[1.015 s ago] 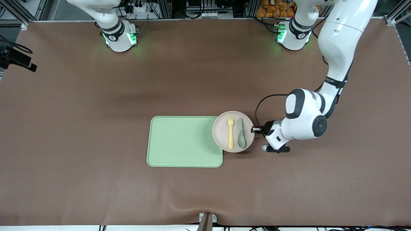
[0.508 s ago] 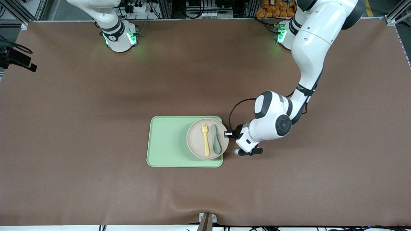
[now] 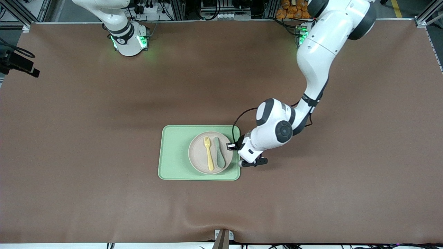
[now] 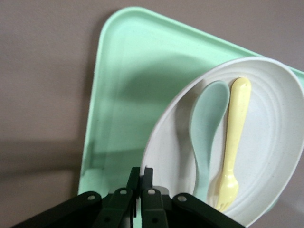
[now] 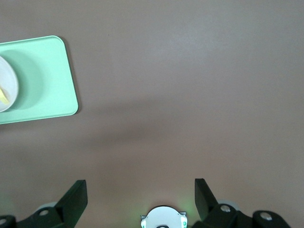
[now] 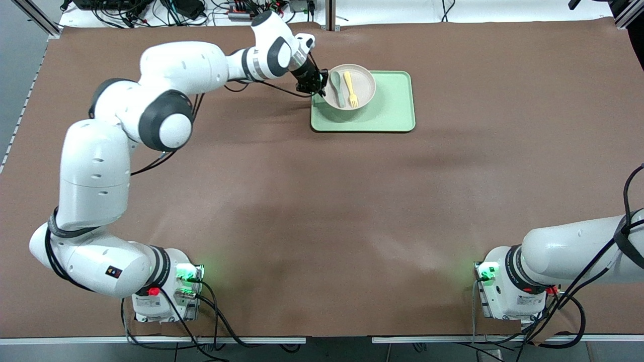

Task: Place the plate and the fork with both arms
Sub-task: 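Slide the plate with the left gripper onto the green placemat, then open the left gripper and withdraw it to the rest pose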

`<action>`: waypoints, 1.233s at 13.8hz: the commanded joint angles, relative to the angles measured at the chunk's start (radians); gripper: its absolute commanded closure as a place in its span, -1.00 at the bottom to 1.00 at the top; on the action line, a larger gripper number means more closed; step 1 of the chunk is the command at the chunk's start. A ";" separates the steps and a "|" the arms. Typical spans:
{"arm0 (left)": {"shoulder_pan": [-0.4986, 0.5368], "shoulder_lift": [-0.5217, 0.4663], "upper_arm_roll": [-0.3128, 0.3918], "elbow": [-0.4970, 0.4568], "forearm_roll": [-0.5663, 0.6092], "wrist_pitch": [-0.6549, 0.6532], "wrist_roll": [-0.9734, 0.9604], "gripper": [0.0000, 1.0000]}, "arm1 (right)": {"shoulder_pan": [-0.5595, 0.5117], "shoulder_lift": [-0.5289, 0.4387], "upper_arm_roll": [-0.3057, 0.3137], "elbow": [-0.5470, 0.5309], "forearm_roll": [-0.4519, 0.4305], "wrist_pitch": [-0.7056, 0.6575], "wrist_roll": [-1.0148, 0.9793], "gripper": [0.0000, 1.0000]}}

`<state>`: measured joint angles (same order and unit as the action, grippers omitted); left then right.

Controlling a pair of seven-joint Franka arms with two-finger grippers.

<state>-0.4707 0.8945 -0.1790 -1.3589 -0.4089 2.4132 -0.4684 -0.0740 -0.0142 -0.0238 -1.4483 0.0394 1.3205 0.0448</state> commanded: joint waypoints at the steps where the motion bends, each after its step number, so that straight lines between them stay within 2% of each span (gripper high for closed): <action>1: -0.146 0.061 0.134 0.101 -0.014 0.012 -0.074 1.00 | -0.018 -0.006 0.012 -0.003 0.010 0.000 0.010 -1.00; 10: -0.163 0.076 0.147 0.103 -0.016 0.018 0.034 1.00 | -0.020 -0.004 0.012 -0.003 0.010 0.000 0.010 -1.00; 11: -0.163 0.080 0.145 0.103 -0.016 0.018 0.037 0.66 | -0.020 -0.004 0.012 -0.003 0.010 0.000 0.010 -1.00; 13: -0.166 0.081 0.145 0.103 -0.016 0.018 0.031 -0.43 | -0.018 -0.003 0.012 -0.003 0.010 -0.001 0.010 -1.00; 15: -0.166 0.080 0.145 0.104 -0.016 0.018 0.021 -0.79 | -0.018 -0.003 0.012 -0.003 0.010 -0.001 0.010 -1.00; 17: -0.164 0.067 0.145 0.103 -0.016 0.017 0.011 -1.00 | -0.018 -0.003 0.012 -0.003 0.010 -0.001 0.010 -1.00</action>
<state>-0.6301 0.9540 -0.0403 -1.2867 -0.4089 2.4308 -0.4526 -0.0745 -0.0142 -0.0238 -1.4502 0.0394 1.3205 0.0448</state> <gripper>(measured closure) 0.401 0.000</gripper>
